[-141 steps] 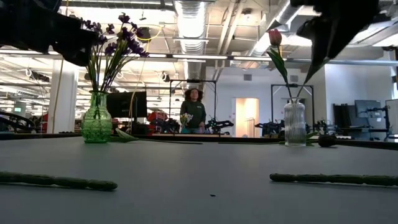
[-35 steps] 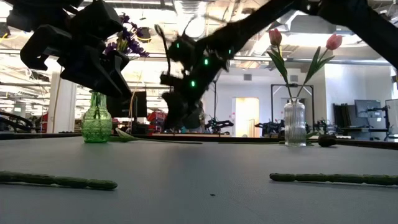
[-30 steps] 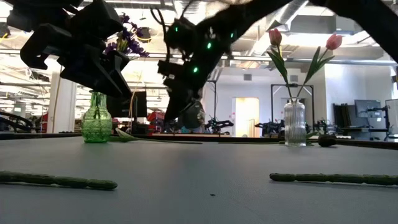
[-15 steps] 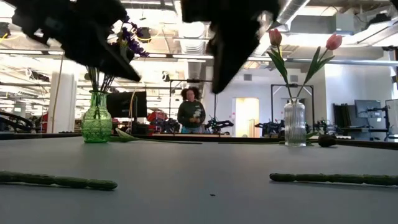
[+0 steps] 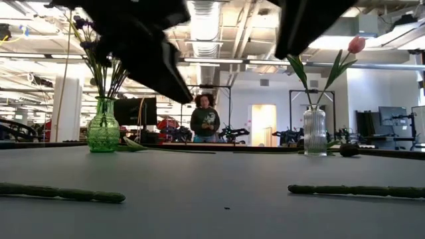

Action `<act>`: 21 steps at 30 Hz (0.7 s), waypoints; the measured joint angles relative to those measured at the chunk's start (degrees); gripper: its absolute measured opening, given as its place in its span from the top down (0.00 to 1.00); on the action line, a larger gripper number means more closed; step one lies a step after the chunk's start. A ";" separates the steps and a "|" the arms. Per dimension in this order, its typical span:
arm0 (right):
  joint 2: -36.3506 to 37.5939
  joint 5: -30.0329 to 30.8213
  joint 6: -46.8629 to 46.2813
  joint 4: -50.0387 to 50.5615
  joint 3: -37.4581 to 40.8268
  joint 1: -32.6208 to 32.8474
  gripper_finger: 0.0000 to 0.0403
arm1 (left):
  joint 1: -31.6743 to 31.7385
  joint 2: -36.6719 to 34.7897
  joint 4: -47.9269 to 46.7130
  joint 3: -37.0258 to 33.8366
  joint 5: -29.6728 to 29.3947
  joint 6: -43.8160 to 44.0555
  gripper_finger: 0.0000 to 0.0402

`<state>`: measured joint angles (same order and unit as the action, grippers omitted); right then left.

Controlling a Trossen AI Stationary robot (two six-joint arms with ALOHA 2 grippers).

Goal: Sort flowers into vase by color
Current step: Put the left black flower into the green vase

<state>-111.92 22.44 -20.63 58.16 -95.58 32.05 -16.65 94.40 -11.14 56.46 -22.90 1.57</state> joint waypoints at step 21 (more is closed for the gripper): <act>-0.09 3.23 -5.96 -1.19 0.52 1.71 0.57 | 20.45 15.51 -24.40 21.69 -5.99 -3.88 0.69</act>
<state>-112.01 25.67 -26.59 56.97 -95.07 33.76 3.80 109.91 -35.54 78.15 -28.89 -2.31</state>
